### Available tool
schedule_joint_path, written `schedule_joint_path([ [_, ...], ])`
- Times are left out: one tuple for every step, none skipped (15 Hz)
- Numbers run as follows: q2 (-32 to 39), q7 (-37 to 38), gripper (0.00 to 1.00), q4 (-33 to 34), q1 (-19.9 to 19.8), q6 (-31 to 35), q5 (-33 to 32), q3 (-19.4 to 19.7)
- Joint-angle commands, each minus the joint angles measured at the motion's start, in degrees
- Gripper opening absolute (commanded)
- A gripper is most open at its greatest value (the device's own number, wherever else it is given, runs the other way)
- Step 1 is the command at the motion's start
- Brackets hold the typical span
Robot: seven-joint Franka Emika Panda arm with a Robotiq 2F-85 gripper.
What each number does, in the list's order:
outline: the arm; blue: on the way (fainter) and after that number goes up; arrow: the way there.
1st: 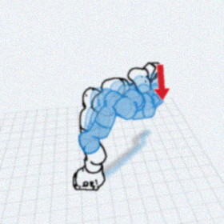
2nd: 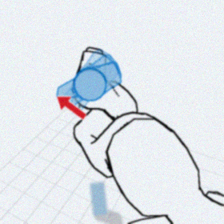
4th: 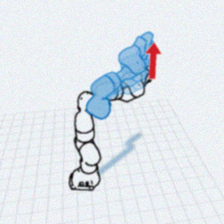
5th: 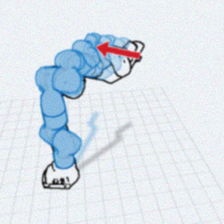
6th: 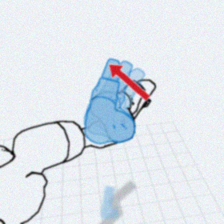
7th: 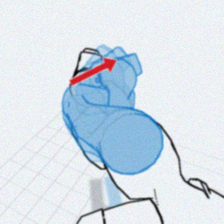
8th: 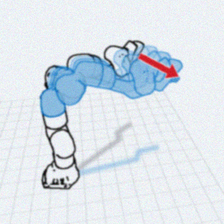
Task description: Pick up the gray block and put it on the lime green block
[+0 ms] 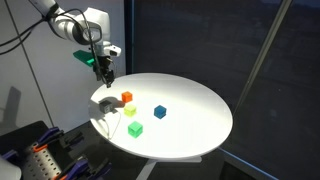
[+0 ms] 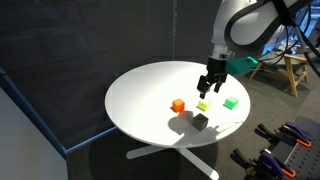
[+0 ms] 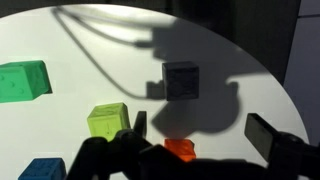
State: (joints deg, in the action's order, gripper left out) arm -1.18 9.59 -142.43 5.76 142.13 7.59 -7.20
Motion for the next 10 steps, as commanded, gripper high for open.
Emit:
schedule_joint_path([
  [0.2, 1.91, 1.0, -0.39, 0.4, 0.58, -1.8, 0.03],
  [0.33, 2.51, 1.0, -0.49, 0.54, 0.4, -2.77, -0.11],
  [0.38, 3.28, 1.0, -0.64, 0.68, 0.5, -3.78, -0.24],
  [0.47, 4.05, 1.0, -0.74, 0.86, 0.51, -4.89, -0.35],
  [0.61, 4.89, 1.0, -0.82, 1.08, 0.55, -5.99, -0.52],
  [0.81, 5.74, 1.0, -0.91, 1.34, 0.76, -6.97, -0.66],
  [1.04, 6.59, 1.0, -0.97, 1.61, 0.88, -7.92, -0.77],
  [1.38, 7.79, 1.0, -1.08, 1.89, 1.29, -8.87, -0.91],
  [1.78, 8.46, 1.0, -1.17, 2.19, 1.7, -9.27, -1.01],
  [2.32, 9.59, 1.0, -1.28, 2.48, 2.36, -9.87, -1.08],
])
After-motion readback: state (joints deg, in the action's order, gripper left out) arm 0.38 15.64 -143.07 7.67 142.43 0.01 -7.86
